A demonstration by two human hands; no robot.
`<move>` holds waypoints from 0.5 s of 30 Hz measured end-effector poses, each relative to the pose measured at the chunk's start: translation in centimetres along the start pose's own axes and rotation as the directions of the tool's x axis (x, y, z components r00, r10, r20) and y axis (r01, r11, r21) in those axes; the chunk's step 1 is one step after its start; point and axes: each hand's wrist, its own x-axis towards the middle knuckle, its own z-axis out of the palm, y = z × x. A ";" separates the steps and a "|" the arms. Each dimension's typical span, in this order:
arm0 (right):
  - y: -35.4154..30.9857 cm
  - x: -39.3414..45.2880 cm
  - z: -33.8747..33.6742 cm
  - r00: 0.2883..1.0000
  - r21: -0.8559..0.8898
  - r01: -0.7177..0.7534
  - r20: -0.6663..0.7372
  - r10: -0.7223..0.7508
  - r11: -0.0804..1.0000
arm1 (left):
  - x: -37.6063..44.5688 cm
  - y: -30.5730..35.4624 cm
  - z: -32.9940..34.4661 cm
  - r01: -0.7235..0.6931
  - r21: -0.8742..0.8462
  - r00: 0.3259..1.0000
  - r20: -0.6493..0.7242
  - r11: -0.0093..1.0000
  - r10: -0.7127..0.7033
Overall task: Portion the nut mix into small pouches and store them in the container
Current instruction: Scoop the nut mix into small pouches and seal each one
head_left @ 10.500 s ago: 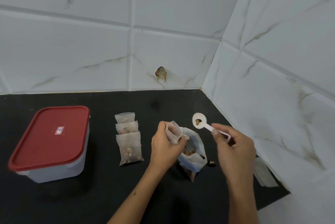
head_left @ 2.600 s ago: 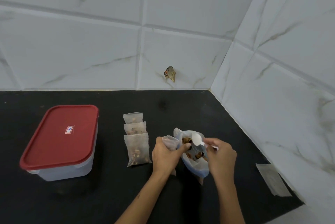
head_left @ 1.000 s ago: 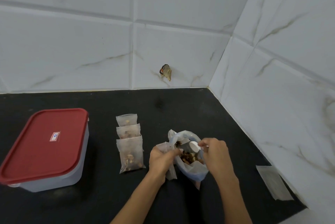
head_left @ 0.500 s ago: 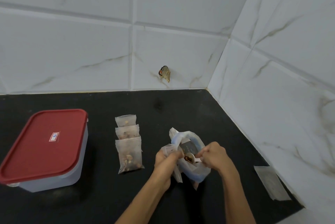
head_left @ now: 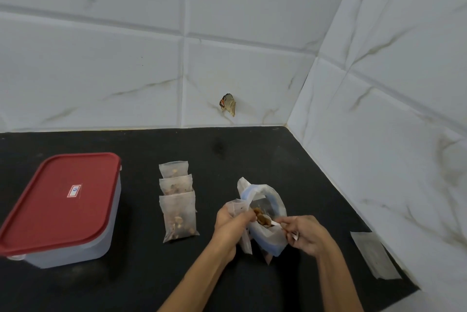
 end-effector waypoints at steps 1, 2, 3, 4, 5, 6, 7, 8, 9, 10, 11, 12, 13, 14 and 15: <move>0.1 -0.1 0.0 1.000 0.016 0.002 -0.001 -0.002 1.000 | 0.0 0.0 -0.1 -0.003 0.001 1.000 -0.002 1.000 0.003; 0.1 -0.1 0.0 1.000 0.032 0.002 0.000 -0.002 0.999 | 0.0 -0.1 -0.2 -0.001 0.000 1.000 0.002 1.000 0.001; 0.1 -0.2 -0.1 1.000 0.047 0.004 0.004 -0.004 0.999 | 0.1 -0.1 -0.3 0.004 0.002 1.000 0.006 1.000 -0.004; 0.1 -0.3 0.0 1.000 0.059 0.012 0.004 -0.012 0.998 | 0.0 -0.2 -0.4 0.004 0.015 1.000 0.010 1.000 -0.004; 0.1 -0.4 0.0 1.000 0.069 0.023 0.004 -0.023 0.997 | -0.1 -0.2 -0.4 -0.001 0.033 1.000 0.007 0.999 0.001; 0.1 -0.5 0.0 0.999 0.077 0.034 0.000 -0.034 0.996 | -0.2 -0.2 -0.3 -0.024 0.073 1.000 -0.011 0.997 0.025; 0.1 -0.7 0.1 0.999 0.085 0.047 -0.004 -0.046 0.995 | -0.5 -0.1 -0.2 -0.070 0.159 0.996 -0.050 0.985 0.079; 0.2 -0.8 0.1 0.998 0.088 0.062 -0.011 -0.061 0.994 | -0.8 0.0 -0.1 -0.126 0.291 0.982 -0.102 0.949 0.161; 0.1 -1.0 0.0 0.997 0.085 0.082 -0.022 -0.081 0.993 | -1.1 0.1 0.1 -0.186 0.429 0.951 -0.148 0.884 0.272; 0.1 -1.2 0.0 0.994 0.077 0.104 -0.039 -0.101 0.992 | -1.5 0.3 0.2 -0.252 0.533 0.904 -0.169 0.808 0.393; 0.0 -1.5 0.0 0.990 0.069 0.129 -0.058 -0.125 0.989 | -1.8 0.6 0.3 -0.308 0.599 0.855 -0.166 0.739 0.491; -0.2 -1.9 0.0 0.985 0.059 0.157 -0.078 -0.152 0.986 | -2.2 0.9 0.4 -0.346 0.641 0.818 -0.151 0.685 0.555; -0.5 -2.4 0.0 0.978 0.053 0.190 -0.095 -0.185 0.980 | -2.6 1.2 0.6 -0.371 0.674 0.791 -0.132 0.639 0.598; -0.8 -3.1 0.1 0.970 0.047 0.226 -0.106 -0.221 0.973 | -2.9 1.4 0.8 -0.382 0.699 0.773 -0.117 0.605 0.623; -1.2 -3.9 0.3 0.959 0.046 0.267 -0.113 -0.260 0.963 | -3.1 1.6 0.9 -0.385 0.717 0.765 -0.104 0.581 0.635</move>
